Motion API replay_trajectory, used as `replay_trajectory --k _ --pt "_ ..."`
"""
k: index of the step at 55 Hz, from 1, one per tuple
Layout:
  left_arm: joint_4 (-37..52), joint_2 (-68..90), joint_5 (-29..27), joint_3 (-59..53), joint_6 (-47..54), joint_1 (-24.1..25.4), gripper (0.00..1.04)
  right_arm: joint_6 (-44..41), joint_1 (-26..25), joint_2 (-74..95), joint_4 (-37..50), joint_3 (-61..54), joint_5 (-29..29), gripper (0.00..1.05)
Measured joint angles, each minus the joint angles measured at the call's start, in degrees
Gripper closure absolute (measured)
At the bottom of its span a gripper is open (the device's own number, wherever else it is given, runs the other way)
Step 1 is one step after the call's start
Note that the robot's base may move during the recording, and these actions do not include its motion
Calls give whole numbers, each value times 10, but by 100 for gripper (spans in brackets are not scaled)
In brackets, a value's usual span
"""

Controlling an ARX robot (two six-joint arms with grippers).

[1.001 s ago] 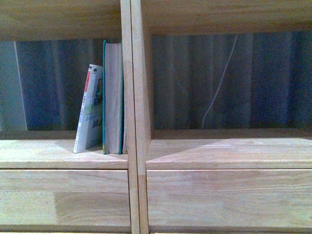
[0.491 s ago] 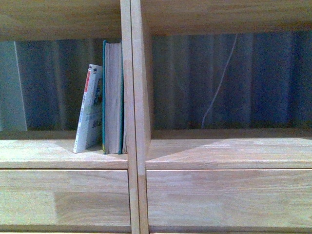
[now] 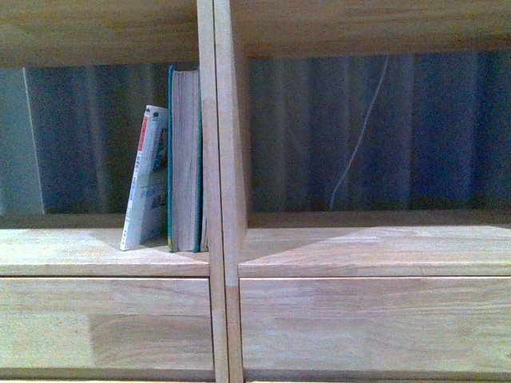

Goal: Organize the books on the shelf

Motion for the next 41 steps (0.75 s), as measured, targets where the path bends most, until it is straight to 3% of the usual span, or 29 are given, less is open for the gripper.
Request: replay_trajectory --k 3,41 --pt "0 0 0 0 1 0 6 0 0 0 0 0 0 7" --pt "0 0 0 0 1 0 7 0 0 0 0 0 0 7"
